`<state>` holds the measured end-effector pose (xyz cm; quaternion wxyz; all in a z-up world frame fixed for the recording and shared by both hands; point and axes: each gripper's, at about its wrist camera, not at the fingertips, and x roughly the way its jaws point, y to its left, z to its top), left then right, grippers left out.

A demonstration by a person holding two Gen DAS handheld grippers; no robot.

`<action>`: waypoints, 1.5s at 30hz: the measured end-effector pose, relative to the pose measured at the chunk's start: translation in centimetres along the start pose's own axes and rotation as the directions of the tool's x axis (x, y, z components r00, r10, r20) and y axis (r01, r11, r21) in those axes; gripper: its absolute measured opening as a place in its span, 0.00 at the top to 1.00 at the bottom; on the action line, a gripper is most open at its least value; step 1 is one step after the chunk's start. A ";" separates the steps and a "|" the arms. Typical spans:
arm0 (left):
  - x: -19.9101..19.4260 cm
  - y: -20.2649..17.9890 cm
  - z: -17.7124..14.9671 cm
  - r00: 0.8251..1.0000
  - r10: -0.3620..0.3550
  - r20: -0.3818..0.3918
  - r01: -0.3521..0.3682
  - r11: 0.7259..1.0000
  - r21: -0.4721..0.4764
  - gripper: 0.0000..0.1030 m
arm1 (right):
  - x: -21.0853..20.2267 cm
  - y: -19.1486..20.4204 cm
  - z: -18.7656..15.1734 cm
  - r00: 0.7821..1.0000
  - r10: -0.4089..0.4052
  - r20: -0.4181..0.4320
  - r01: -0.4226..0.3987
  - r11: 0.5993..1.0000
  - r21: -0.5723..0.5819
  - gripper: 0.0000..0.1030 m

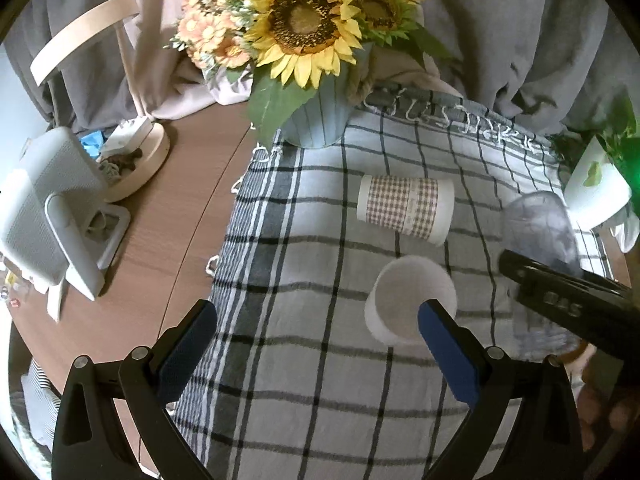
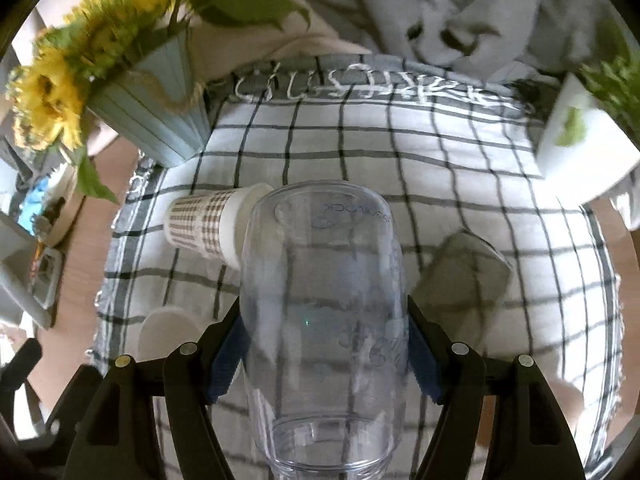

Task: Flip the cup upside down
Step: 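Close the right tool around the clear plastic cup, then lift the clear cup with the right tool toward the left tool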

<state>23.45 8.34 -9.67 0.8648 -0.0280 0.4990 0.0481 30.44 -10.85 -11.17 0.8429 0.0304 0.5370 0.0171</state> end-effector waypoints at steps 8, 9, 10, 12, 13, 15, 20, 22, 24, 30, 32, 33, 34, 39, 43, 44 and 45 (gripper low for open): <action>-0.5 0.6 -2.9 0.999 -0.020 -0.042 0.022 0.998 0.058 0.00 | -1.4 -1.4 -5.3 0.997 0.025 -0.066 -0.017 0.993 0.114 0.31; -0.6 0.6 -3.4 0.999 -0.023 -0.049 0.027 0.997 0.072 0.01 | -1.2 -1.4 -6.1 0.996 0.032 -0.082 -0.021 0.992 0.128 0.31; -0.6 0.7 -3.8 0.998 -0.025 -0.057 0.030 0.996 0.083 0.00 | -1.1 -1.5 -6.8 0.995 0.035 -0.096 -0.021 0.990 0.138 0.31; -0.5 0.8 -4.5 0.997 -0.028 -0.070 0.035 0.995 0.095 0.01 | -0.8 -1.5 -8.1 0.992 0.041 -0.117 -0.022 0.987 0.160 0.31; -0.5 0.9 -4.8 0.997 -0.028 -0.074 0.035 0.994 0.099 0.00 | -0.7 -1.4 -8.7 0.992 0.040 -0.123 -0.019 0.986 0.166 0.31; -0.5 1.1 -5.4 0.996 -0.023 -0.082 0.032 0.994 0.108 0.00 | -0.5 -1.3 -9.7 0.990 0.039 -0.133 -0.015 0.984 0.179 0.31; -0.3 1.5 -6.5 0.996 -0.010 -0.090 0.021 0.993 0.118 0.01 | 0.3 -1.1 -11.6 0.988 0.042 -0.152 -0.011 0.980 0.199 0.30; -0.1 1.4 -7.1 0.995 -0.007 -0.096 0.020 0.992 0.127 0.00 | 0.8 -0.8 -12.0 0.986 0.038 -0.161 -0.007 0.981 0.192 0.30; 0.1 1.3 -7.5 0.995 -0.007 -0.103 0.022 0.990 0.138 0.00 | 1.1 -0.4 -12.6 0.987 0.031 -0.158 -0.002 0.984 0.177 0.31; 0.5 1.0 -8.3 0.993 -0.012 -0.121 0.031 0.987 0.159 0.01 | 1.4 0.2 -12.8 0.989 0.004 -0.147 0.017 0.990 0.142 0.30; 0.5 1.1 -8.4 0.992 -0.014 -0.123 0.033 0.987 0.159 0.01 | 1.3 0.2 -12.9 0.990 0.007 -0.141 0.014 0.989 0.146 0.30; 0.4 1.2 -8.4 0.992 -0.014 -0.122 0.033 0.987 0.158 0.01 | 1.2 0.1 -13.0 0.991 0.012 -0.136 0.009 0.988 0.157 0.30; 0.2 1.3 -8.4 0.993 -0.014 -0.121 0.034 0.987 0.158 0.01 | 1.1 0.0 -13.1 0.992 0.022 -0.126 0.000 0.986 0.168 0.29; -0.7 1.4 -8.0 0.994 -0.029 -0.103 0.046 0.986 0.160 0.01 | -1.9 -1.6 -14.4 0.997 0.050 -0.062 -0.035 0.972 0.232 0.23; -1.7 0.3 -7.3 0.992 -0.073 -0.098 0.088 0.984 0.157 0.01 | -5.5 -2.8 -14.8 0.999 0.048 0.018 -0.051 0.961 0.273 0.23; -1.8 -0.2 -7.2 0.991 -0.090 -0.102 0.105 0.981 0.162 0.01 | -6.3 -3.3 -14.7 0.998 0.041 0.037 -0.049 0.959 0.281 0.23; -2.0 -0.9 -7.0 0.988 -0.109 -0.107 0.127 0.977 0.172 0.01 | -6.9 -3.7 -14.7 0.998 0.032 0.051 -0.045 0.956 0.288 0.23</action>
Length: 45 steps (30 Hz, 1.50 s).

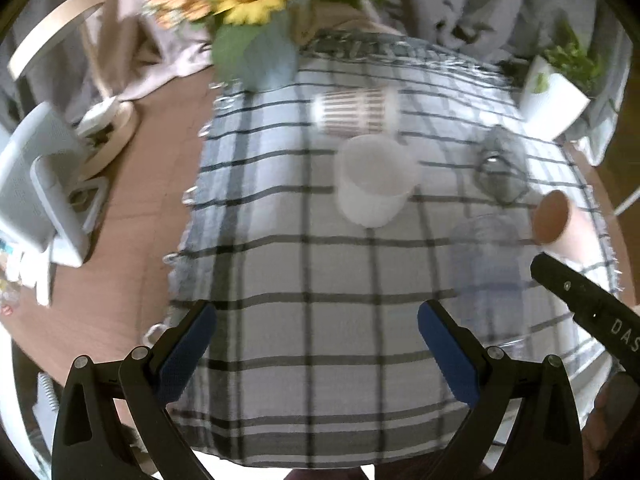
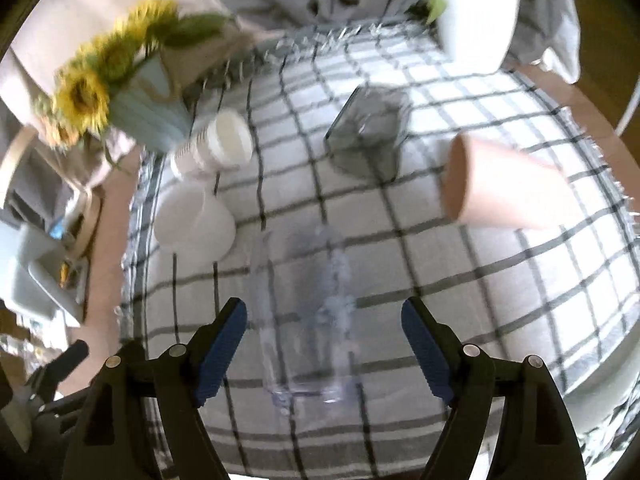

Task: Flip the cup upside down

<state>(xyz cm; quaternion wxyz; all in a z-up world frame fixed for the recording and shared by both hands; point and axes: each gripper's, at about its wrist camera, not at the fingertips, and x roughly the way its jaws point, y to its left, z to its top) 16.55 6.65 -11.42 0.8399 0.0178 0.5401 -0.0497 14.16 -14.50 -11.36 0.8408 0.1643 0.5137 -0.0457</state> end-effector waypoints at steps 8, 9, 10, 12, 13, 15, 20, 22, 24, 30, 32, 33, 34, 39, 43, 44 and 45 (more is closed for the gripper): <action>0.5 -6.0 2.2 0.996 -0.082 -0.025 0.084 0.993 0.077 0.00 | -1.8 -4.3 2.6 0.997 -0.064 0.047 0.060 0.996 0.070 0.20; 0.7 -6.7 2.5 0.995 -0.092 -0.034 0.095 0.993 0.071 0.01 | -1.6 -5.0 3.0 0.998 -0.061 0.026 0.059 0.995 0.079 0.20; 0.9 -7.3 2.7 0.995 -0.096 -0.040 0.099 0.993 0.069 0.01 | -1.4 -5.6 3.3 0.998 -0.055 0.014 0.053 0.995 0.084 0.20; 1.7 -8.6 3.3 0.993 -0.100 -0.065 0.105 0.991 0.079 0.01 | -1.3 -7.1 3.9 0.999 -0.045 0.006 0.044 0.994 0.100 0.20; 1.9 -9.1 3.5 0.992 -0.105 -0.076 0.111 0.990 0.082 0.01 | -1.2 -7.8 4.2 0.999 -0.049 0.005 0.048 0.992 0.115 0.20; 2.8 -10.2 4.1 0.988 -0.117 -0.105 0.125 0.990 0.072 0.01 | -1.2 -8.9 4.4 0.999 -0.043 0.001 0.043 0.990 0.133 0.20; 4.8 -11.6 5.2 0.979 -0.126 -0.158 0.133 0.991 0.035 0.01 | -0.9 -11.2 5.4 1.000 -0.021 -0.014 0.023 0.986 0.164 0.20; 5.9 -11.7 5.5 0.973 -0.131 -0.193 0.134 0.991 0.005 0.03 | -0.8 -11.9 5.7 1.000 -0.015 -0.015 0.017 0.985 0.173 0.20; 6.9 -11.9 5.6 0.965 -0.137 -0.225 0.136 0.991 -0.020 0.06 | -0.5 -12.5 6.1 1.000 -0.001 -0.022 0.004 0.984 0.178 0.20; 8.6 -12.5 5.7 0.951 -0.124 -0.284 0.121 0.992 -0.029 0.11 | 0.2 -13.4 6.8 0.999 0.015 -0.038 -0.007 0.982 0.189 0.20; 9.1 -12.6 5.8 0.948 -0.117 -0.295 0.115 0.993 -0.025 0.14 | 0.5 -13.6 7.0 0.999 0.017 -0.042 -0.009 0.982 0.189 0.20; 9.5 -12.6 5.8 0.944 -0.120 -0.307 0.116 0.993 -0.032 0.17 | 0.7 -13.6 7.0 0.999 0.014 -0.045 -0.005 0.982 0.189 0.20; 9.7 -12.5 5.8 0.941 -0.126 -0.315 0.119 0.992 -0.041 0.21 | 0.8 -13.7 7.1 0.999 0.013 -0.046 -0.004 0.982 0.190 0.20; 10.2 -12.5 5.7 0.934 -0.130 -0.333 0.120 0.991 -0.052 0.31 | 1.1 -14.0 7.2 0.999 0.012 -0.050 -0.002 0.981 0.196 0.20; 9.5 -12.7 6.0 0.941 -0.124 -0.313 0.116 0.992 -0.046 0.31 | 1.3 -14.1 7.2 0.998 0.015 -0.060 -0.003 0.981 0.195 0.20; 9.3 -12.7 6.3 0.945 -0.125 -0.303 0.116 0.992 -0.046 0.31 | 1.3 -14.1 7.3 0.998 0.018 -0.062 -0.006 0.981 0.195 0.20; 8.9 -12.9 6.6 0.951 -0.123 -0.285 0.115 0.992 -0.042 0.31 | 1.3 -14.1 7.3 0.998 0.022 -0.062 -0.009 0.981 0.195 0.20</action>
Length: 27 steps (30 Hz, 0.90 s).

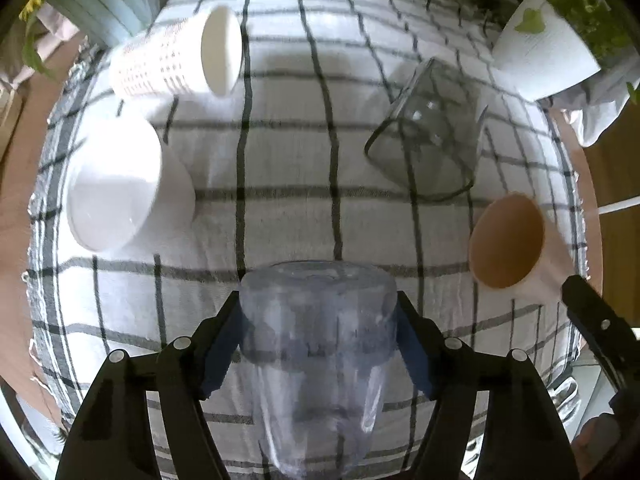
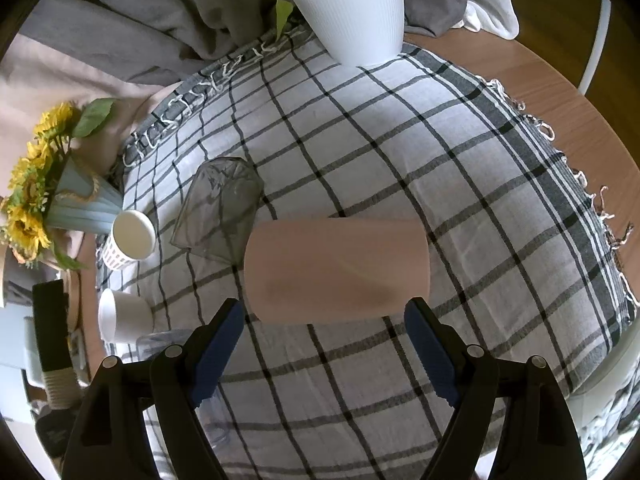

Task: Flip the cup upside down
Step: 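Rotate the clear cup with the left tool so its opening faces down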

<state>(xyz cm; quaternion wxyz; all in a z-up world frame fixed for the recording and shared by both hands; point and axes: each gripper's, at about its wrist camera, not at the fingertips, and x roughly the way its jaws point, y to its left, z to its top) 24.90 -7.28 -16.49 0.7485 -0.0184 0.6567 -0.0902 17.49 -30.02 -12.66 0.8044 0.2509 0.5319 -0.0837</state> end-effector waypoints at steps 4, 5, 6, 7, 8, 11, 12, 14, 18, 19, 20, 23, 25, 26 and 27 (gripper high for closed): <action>-1.6 -0.2 0.7 0.998 0.015 0.066 -0.015 1.000 0.005 0.31 | -0.4 0.2 0.2 1.000 0.014 0.009 -0.014 1.000 0.001 0.20; -1.9 -0.2 0.8 0.997 0.019 0.076 -0.019 1.000 0.006 0.31 | -0.6 0.3 0.3 1.000 0.018 0.014 -0.018 1.000 0.000 0.20; -2.2 -0.2 0.9 0.996 0.022 0.090 -0.023 1.000 0.007 0.31 | -0.8 0.4 0.4 1.000 0.020 0.018 -0.020 1.000 -0.001 0.20; -2.5 -0.2 1.0 0.995 0.022 0.102 -0.023 1.000 0.007 0.31 | -1.0 0.4 0.5 0.999 0.022 0.024 -0.022 1.000 -0.003 0.20; -2.7 -0.3 1.0 0.994 0.021 0.109 -0.022 1.000 0.007 0.31 | -1.2 0.5 0.6 0.999 0.025 0.031 -0.025 1.000 -0.005 0.20; -3.3 -0.3 0.9 0.991 0.013 0.137 -0.014 1.000 0.008 0.31 | -2.0 0.6 0.8 0.998 0.029 0.054 -0.029 1.000 -0.012 0.20; -3.5 -0.5 0.8 0.989 0.012 0.150 -0.014 1.000 0.011 0.31 | -2.2 0.6 0.8 0.998 0.030 0.059 -0.030 0.999 -0.014 0.20; -3.9 -0.9 0.7 0.985 0.015 0.175 -0.019 1.000 0.021 0.31 | -2.6 0.6 0.8 0.997 0.032 0.068 -0.030 0.999 -0.022 0.20; -4.9 -1.2 -0.4 0.974 0.018 0.224 -0.028 0.999 0.038 0.31 | -2.9 0.6 0.5 0.997 0.036 0.067 -0.033 0.998 -0.045 0.20; -4.9 -1.3 -0.7 0.974 0.013 0.228 -0.023 0.999 0.039 0.31 | -2.9 0.6 0.4 0.997 0.037 0.066 -0.034 0.998 -0.053 0.20; -5.0 -1.3 -1.0 0.973 0.014 0.232 -0.023 0.999 0.037 0.31 | -2.9 0.6 0.3 0.997 0.038 0.063 -0.034 0.998 -0.061 0.20; -5.4 -1.1 -1.9 0.970 0.014 0.241 -0.019 1.000 0.021 0.31 | -2.9 0.5 0.0 0.998 0.038 0.056 -0.033 0.996 -0.080 0.20; -5.5 -1.1 -2.5 0.969 0.017 0.246 -0.021 1.000 0.013 0.31 | -3.0 0.4 -0.1 0.998 0.040 0.053 -0.036 0.996 -0.086 0.20; -5.6 -1.1 -2.7 0.969 0.019 0.247 -0.022 1.000 0.011 0.31 | -3.0 0.3 -0.2 0.998 0.041 0.051 -0.036 0.995 -0.090 0.20; -5.6 -1.1 -2.9 0.969 0.021 0.248 -0.024 1.000 0.010 0.31 | -3.0 0.3 -0.3 0.998 0.042 0.050 -0.037 0.995 -0.093 0.20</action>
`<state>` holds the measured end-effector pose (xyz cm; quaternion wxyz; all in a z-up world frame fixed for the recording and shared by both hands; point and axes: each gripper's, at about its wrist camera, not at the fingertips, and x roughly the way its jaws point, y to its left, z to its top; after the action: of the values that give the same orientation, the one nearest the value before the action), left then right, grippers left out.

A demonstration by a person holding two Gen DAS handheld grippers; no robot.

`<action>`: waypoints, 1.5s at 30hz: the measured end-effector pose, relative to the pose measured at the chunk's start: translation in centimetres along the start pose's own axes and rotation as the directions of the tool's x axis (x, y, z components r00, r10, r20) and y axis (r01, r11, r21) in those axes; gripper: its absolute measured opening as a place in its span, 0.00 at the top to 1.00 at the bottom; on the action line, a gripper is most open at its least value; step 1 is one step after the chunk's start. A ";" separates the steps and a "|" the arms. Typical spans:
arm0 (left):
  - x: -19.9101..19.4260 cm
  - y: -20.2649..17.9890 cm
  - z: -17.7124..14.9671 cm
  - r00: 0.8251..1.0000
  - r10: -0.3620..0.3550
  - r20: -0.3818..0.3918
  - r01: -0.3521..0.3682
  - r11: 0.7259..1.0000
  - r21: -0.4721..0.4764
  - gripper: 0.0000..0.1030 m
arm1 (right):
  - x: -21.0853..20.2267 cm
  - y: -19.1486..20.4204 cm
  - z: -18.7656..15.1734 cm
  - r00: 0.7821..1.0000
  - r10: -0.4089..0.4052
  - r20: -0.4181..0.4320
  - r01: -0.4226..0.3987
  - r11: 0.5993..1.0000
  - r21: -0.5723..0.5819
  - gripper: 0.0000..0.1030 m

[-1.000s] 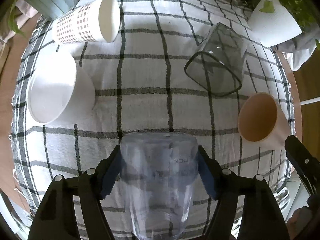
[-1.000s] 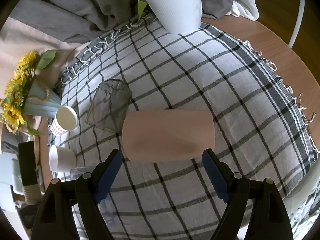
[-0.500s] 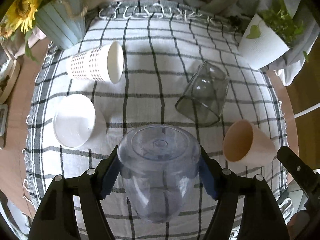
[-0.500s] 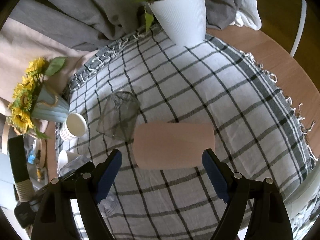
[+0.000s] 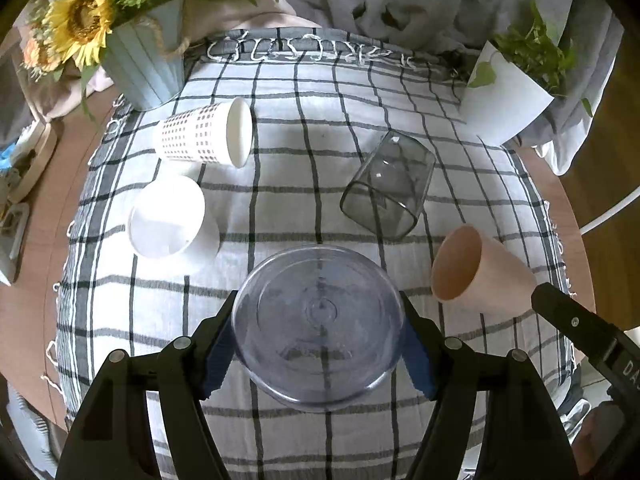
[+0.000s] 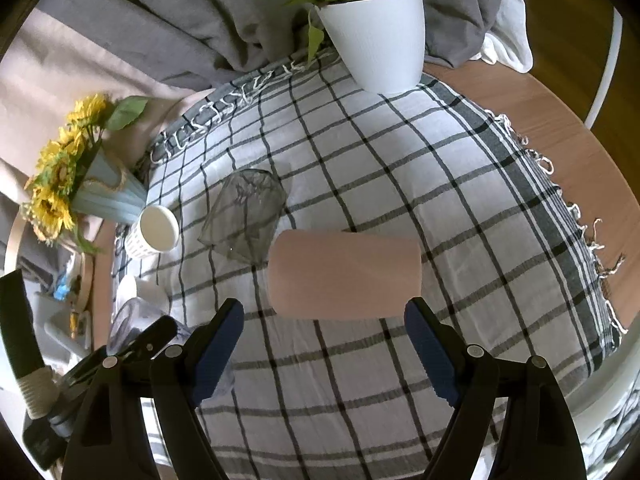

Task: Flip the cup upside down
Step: 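Rotate the clear cup with the left tool so its opening faces down, then lower the inverted cup onto the cloth and open the left tool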

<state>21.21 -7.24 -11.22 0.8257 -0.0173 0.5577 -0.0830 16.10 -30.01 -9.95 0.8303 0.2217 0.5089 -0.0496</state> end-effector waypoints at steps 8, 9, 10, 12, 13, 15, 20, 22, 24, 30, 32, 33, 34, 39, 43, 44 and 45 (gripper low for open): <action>-0.3 -0.4 -1.4 1.000 -0.005 -0.010 0.005 1.000 -0.017 0.31 | -0.4 -0.1 -0.5 1.000 0.001 0.001 -0.001 1.000 -0.030 0.20; -0.3 -0.5 -1.5 1.000 -0.006 -0.013 0.006 1.000 -0.015 0.31 | -0.5 -0.1 -0.5 1.000 0.002 0.000 -0.002 0.999 -0.032 0.20; -0.2 -0.5 -1.5 1.000 -0.008 -0.018 0.007 1.000 -0.013 0.30 | -0.5 -0.2 -0.6 1.000 0.004 0.000 -0.004 0.999 -0.035 0.20; -0.1 -0.7 -1.8 0.999 -0.018 -0.032 0.017 1.000 -0.011 0.28 | -0.6 -0.2 -0.6 1.000 0.004 -0.001 -0.004 0.999 -0.039 0.20; 0.0 -0.8 -1.9 0.999 -0.020 -0.036 0.019 1.000 -0.011 0.24 | -0.6 -0.2 -0.6 1.000 0.005 -0.002 -0.005 0.999 -0.041 0.20; 0.1 -0.8 -2.0 0.999 -0.019 -0.039 0.018 1.000 -0.015 0.23 | -0.6 -0.2 -0.8 1.000 0.007 -0.005 -0.008 0.999 -0.041 0.20; 0.2 -0.8 -2.2 0.999 -0.013 -0.040 0.013 1.000 -0.018 0.23 | -0.7 -0.2 -0.9 1.000 0.004 -0.007 -0.005 0.999 -0.047 0.20; 0.2 -0.8 -2.2 0.999 -0.009 -0.037 0.008 1.000 -0.020 0.22 | -0.7 -0.2 -0.9 1.000 0.005 -0.010 -0.006 0.999 -0.049 0.20; 0.2 -0.9 -2.2 0.999 0.000 -0.034 -0.001 1.000 -0.023 0.22 | -0.7 -0.2 -0.9 1.000 0.006 -0.012 -0.007 0.999 -0.053 0.20; -0.2 -1.1 -2.4 0.999 0.032 -0.007 -0.032 0.998 -0.047 0.19 | -1.0 -0.2 -0.7 1.000 0.013 -0.009 -0.013 0.997 -0.081 0.19; -0.5 -1.3 -2.4 0.999 0.051 0.004 -0.050 0.997 -0.055 0.17 | -1.3 -0.2 -0.5 1.000 0.014 0.002 -0.014 0.996 -0.093 0.17; -0.7 -1.4 -2.5 0.998 0.063 0.015 -0.062 0.996 -0.060 0.16 | -1.5 -0.3 -0.4 1.000 0.017 0.008 -0.016 0.995 -0.098 0.17; -1.0 -1.4 -2.5 0.997 0.072 0.023 -0.071 0.995 -0.065 0.15 | -1.7 -0.3 -0.3 1.000 0.021 0.016 -0.019 0.994 -0.103 0.16; -3.0 -2.1 -3.3 0.993 0.098 0.073 -0.092 0.993 -0.078 0.13 | -3.2 -0.3 0.3 0.998 0.039 0.054 -0.030 0.988 -0.149 0.13; -5.3 -2.3 -4.2 0.987 0.098 0.126 -0.087 0.992 -0.087 0.07 | -4.7 0.4 0.1 0.994 0.062 0.085 -0.045 0.981 -0.189 0.13; -5.9 -2.3 -4.4 0.985 0.102 0.141 -0.090 0.992 -0.087 0.06 | -5.2 0.6 -0.2 0.993 0.068 0.096 -0.047 0.979 -0.200 0.13; -6.7 -2.3 -4.8 0.981 0.110 0.162 -0.096 0.991 -0.089 0.05 | -5.6 0.8 -0.5 0.992 0.073 0.104 -0.051 0.977 -0.205 0.12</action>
<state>14.10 -8.17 -6.58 0.8711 -0.0288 0.4899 -0.0157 13.30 -29.93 -5.03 0.8766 0.1488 0.4573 0.0160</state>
